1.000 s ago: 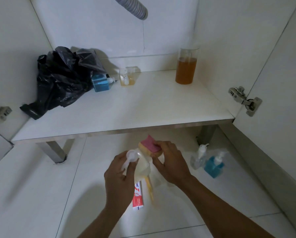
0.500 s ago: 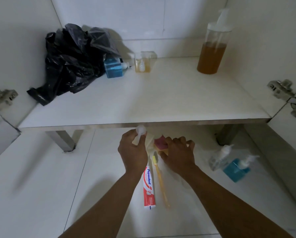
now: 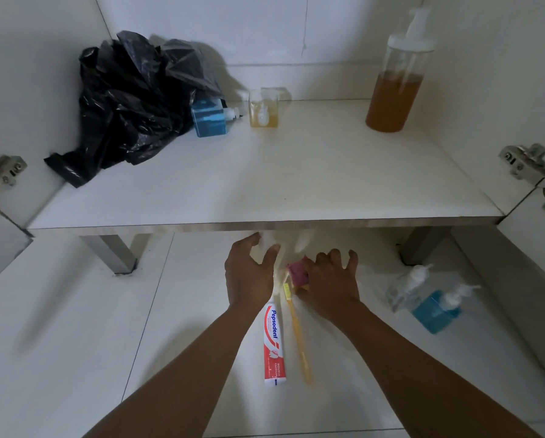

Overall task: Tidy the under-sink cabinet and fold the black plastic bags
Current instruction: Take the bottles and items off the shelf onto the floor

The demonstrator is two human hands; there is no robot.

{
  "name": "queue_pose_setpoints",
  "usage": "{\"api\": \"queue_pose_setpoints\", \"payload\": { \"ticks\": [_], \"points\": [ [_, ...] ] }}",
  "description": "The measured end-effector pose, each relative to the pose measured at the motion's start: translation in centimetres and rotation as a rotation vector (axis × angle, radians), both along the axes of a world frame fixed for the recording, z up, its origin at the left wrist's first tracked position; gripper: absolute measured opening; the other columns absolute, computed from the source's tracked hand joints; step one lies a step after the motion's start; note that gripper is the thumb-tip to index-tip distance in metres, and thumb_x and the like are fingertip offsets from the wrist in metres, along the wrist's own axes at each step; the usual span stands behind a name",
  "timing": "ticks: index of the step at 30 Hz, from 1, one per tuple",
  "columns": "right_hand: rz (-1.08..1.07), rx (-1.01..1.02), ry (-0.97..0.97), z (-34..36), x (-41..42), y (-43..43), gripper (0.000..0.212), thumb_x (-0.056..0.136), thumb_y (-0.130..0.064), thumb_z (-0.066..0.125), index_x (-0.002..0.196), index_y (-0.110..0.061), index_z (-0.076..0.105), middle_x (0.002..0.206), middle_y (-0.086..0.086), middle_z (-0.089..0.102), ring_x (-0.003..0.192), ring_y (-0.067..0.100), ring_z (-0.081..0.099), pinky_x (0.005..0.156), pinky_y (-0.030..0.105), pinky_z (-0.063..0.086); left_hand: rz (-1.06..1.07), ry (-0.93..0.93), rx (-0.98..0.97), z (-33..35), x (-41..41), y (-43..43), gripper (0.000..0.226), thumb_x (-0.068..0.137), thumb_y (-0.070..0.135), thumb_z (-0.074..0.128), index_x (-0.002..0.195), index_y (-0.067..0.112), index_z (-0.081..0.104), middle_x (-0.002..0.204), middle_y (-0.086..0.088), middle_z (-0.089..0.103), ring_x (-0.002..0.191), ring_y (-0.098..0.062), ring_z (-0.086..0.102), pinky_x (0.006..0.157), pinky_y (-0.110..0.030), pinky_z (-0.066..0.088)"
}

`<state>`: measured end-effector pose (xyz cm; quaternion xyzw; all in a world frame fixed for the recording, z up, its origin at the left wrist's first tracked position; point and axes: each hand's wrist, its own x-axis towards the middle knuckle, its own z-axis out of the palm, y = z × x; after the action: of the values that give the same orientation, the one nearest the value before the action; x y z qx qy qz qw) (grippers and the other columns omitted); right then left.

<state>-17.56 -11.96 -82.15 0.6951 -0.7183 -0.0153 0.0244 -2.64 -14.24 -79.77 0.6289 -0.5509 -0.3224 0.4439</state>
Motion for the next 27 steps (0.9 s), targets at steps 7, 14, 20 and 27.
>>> {"api": "queue_pose_setpoints", "payload": {
  "ticks": [7,14,20,27],
  "points": [
    [0.003,-0.02,-0.075,0.6,-0.4,1.3,0.046,0.086,-0.063,0.051,0.119,-0.032,0.059,0.118,0.002,0.058,0.122,0.027,0.044,0.11,0.059,0.019,-0.05,-0.089,0.016,0.2,0.7,1.0,0.046,0.092,0.036,0.07,0.134,0.022,0.059,0.137,0.005,0.061,0.127,-0.017,0.055,0.106,-0.033,0.044],
    [0.083,-0.475,-0.556,4.9,-0.5,2.2,0.019,0.09,-0.031,0.064,0.101,-0.017,0.068,0.094,-0.002,0.065,0.083,0.014,0.061,0.069,0.025,0.048,-0.027,-0.152,-0.26,2.7,0.5,3.7,0.027,0.087,0.031,0.074,0.101,0.032,0.051,0.089,0.018,0.056,0.084,-0.009,0.059,0.075,-0.035,0.051],
    [0.197,-0.629,-0.639,9.4,0.0,0.3,0.01,0.09,-0.019,0.063,0.098,-0.013,0.066,0.09,-0.002,0.061,0.079,0.012,0.059,0.066,0.029,0.05,-0.095,-0.382,-0.571,7.2,0.4,1.6,0.021,0.091,0.033,0.06,0.108,0.021,0.058,0.095,0.013,0.056,0.09,-0.007,0.047,0.081,-0.031,0.032],
    [0.142,-0.358,-0.578,11.4,1.1,-4.5,0.029,0.093,-0.021,0.061,0.121,-0.012,0.06,0.119,0.005,0.056,0.111,0.023,0.054,0.088,0.035,0.048,-0.138,-0.926,-0.21,8.8,1.6,-5.6,0.037,0.1,0.051,0.042,0.119,0.023,0.057,0.123,-0.001,0.055,0.115,-0.026,0.046,0.093,-0.042,0.034]
  ]
}}
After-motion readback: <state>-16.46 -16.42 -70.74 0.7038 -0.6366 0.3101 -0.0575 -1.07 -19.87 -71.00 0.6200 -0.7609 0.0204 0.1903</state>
